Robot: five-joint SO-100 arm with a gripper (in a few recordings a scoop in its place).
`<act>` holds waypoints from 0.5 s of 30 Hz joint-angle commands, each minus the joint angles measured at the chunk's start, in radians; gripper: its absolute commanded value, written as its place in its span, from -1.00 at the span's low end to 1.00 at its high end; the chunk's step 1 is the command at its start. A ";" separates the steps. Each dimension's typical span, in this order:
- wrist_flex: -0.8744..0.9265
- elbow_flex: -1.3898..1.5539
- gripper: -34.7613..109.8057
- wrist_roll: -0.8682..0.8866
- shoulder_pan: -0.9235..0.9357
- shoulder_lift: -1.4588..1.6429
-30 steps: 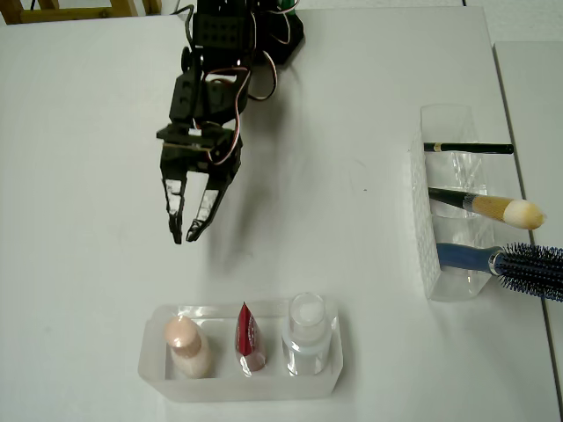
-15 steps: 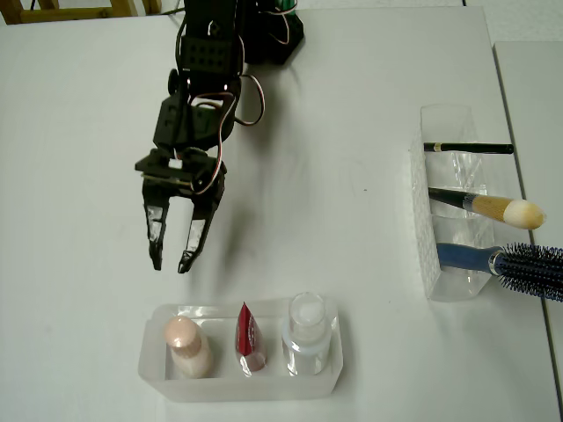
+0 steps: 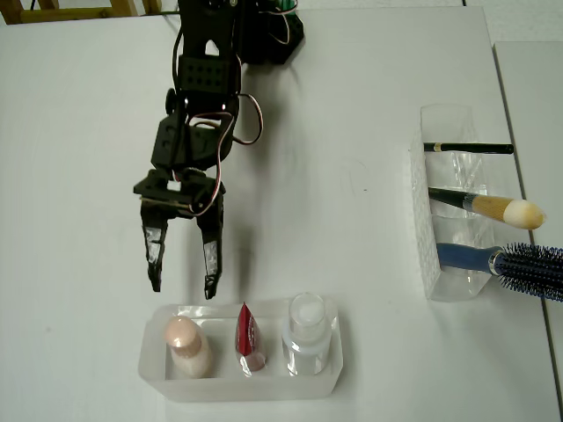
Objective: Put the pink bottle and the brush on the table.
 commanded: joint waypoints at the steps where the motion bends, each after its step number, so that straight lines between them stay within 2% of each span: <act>1: 0.005 -0.067 -0.09 -0.011 0.005 0.000; 15: 0.066 -0.302 0.00 -0.011 0.003 -0.160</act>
